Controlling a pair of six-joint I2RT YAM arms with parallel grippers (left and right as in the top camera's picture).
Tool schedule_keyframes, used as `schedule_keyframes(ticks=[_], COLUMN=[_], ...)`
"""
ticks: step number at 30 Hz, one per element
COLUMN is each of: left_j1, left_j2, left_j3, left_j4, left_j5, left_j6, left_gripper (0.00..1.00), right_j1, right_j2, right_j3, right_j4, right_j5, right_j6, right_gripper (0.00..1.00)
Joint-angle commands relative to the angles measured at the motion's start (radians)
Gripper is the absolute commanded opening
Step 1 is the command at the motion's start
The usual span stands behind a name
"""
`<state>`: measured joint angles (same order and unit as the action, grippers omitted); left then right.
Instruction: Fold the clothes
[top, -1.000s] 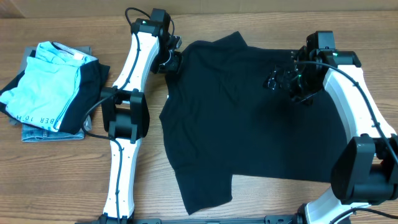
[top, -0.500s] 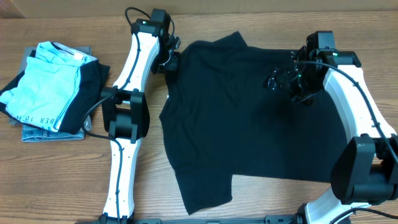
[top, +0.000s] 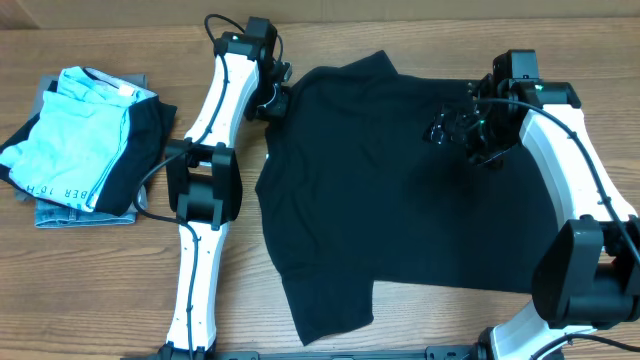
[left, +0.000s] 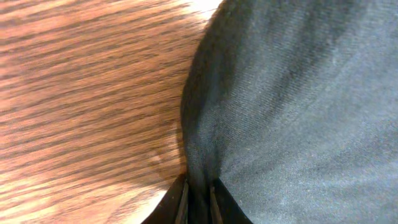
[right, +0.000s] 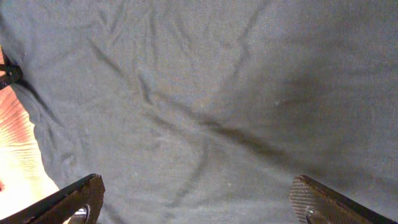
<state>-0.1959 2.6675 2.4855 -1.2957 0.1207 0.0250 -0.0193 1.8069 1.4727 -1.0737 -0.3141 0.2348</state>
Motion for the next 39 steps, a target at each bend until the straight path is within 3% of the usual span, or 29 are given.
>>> schedule_keyframes(ticks=[1,13,22,24,25,26,30,34,39], left_j1=[0.023,0.116,0.233,0.254,0.26,0.263,0.26,0.241,0.227], left_j2=[0.031,0.031,0.031,0.031,0.031,0.031,0.027,-0.006,-0.082], left_j3=[0.003,0.003,0.016,0.039,0.053,0.069,0.192,0.336,0.518], left_j4=[-0.001,0.066,0.072,0.064,0.06,0.055,0.011,-0.059,-0.288], left_j5=[-0.124,-0.235,-0.234,-0.218,-0.199,-0.177,-0.094,-0.053,-0.051], left_j6=[0.006,0.043,0.071,0.051,0.048,0.043,-0.004,-0.105,-0.264], left_gripper=[0.13,0.14,0.18,0.25,0.38,0.58,0.84,0.9,0.89], right_j1=[-0.002,-0.002,-0.002,-0.002,-0.002,-0.002,-0.002,-0.002,-0.002], right_j2=[-0.01,-0.01,-0.01,-0.01,-0.01,-0.01,-0.01,-0.01,-0.01], right_j3=[0.014,0.014,0.014,0.014,0.014,0.014,0.014,0.014,0.014], right_j4=[0.003,0.003,0.003,0.003,0.003,0.003,0.003,0.003,0.003], right_j5=[0.0,0.0,0.0,0.0,0.0,0.0,0.0,0.0,0.0], right_j6=[-0.007,-0.007,-0.007,-0.007,-0.007,-0.007,-0.007,-0.007,-0.007], right_gripper=[1.0,1.0,1.0,1.0,1.0,1.0,1.0,1.0,1.0])
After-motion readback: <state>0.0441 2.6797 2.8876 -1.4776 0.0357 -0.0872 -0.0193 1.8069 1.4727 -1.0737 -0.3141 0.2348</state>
